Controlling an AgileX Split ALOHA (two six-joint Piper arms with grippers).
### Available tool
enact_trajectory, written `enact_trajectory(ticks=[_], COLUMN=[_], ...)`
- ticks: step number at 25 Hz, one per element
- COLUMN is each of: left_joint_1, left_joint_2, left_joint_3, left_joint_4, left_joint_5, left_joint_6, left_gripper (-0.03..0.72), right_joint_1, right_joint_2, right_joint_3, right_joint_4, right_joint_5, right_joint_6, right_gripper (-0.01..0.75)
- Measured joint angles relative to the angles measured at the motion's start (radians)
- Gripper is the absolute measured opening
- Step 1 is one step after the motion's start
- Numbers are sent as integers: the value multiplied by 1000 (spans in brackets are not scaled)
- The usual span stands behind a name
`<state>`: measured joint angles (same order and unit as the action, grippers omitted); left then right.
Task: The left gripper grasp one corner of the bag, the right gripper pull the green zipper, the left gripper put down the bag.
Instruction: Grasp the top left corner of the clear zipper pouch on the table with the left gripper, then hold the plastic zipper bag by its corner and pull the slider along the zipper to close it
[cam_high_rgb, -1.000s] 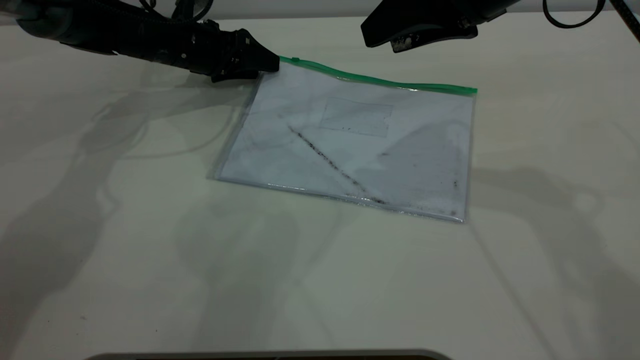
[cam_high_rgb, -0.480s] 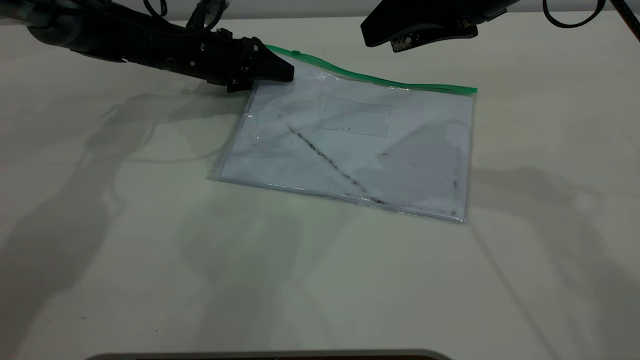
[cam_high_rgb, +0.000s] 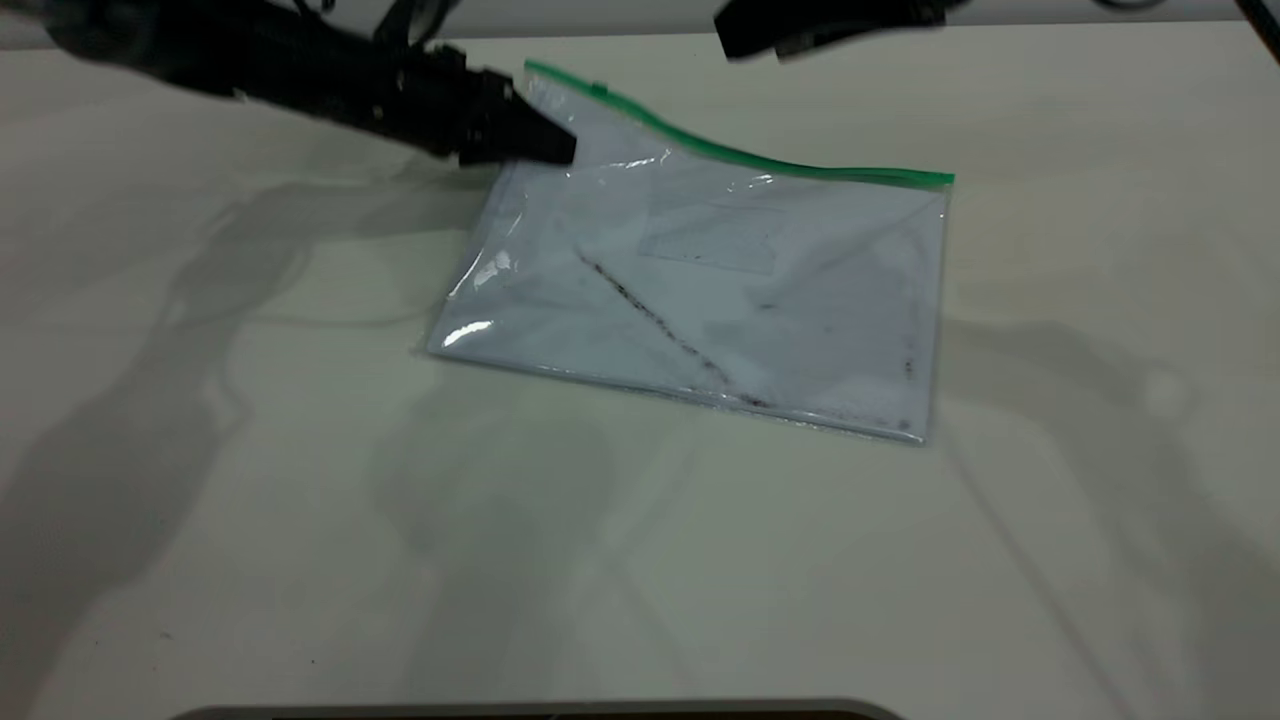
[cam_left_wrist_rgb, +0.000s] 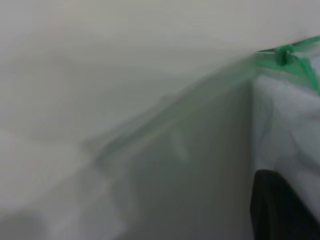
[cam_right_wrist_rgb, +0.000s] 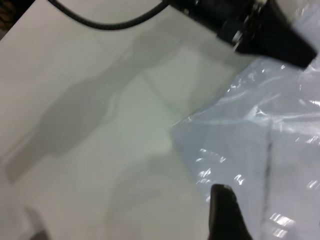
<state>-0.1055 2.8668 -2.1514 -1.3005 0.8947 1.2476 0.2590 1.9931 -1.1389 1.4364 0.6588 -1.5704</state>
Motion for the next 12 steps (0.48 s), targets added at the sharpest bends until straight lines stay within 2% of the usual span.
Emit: enact_trajectory(ticks=[6,12], left_joint_1=[-19,-78], left_joint_2=[-147,-228], left_joint_3=[0,0], left_joint_4=[194,395], left_joint_5=[208,270], left_joint_6=[-19,-18], left_gripper=[53,53], right_joint_1=[0,10], right_joint_2=[34,116], right_joint_3=[-119,-212], right_joint_4=[0,0], right_joint_5=[-44,-42], right_joint_6=[-145,-280], right_gripper=[485,485])
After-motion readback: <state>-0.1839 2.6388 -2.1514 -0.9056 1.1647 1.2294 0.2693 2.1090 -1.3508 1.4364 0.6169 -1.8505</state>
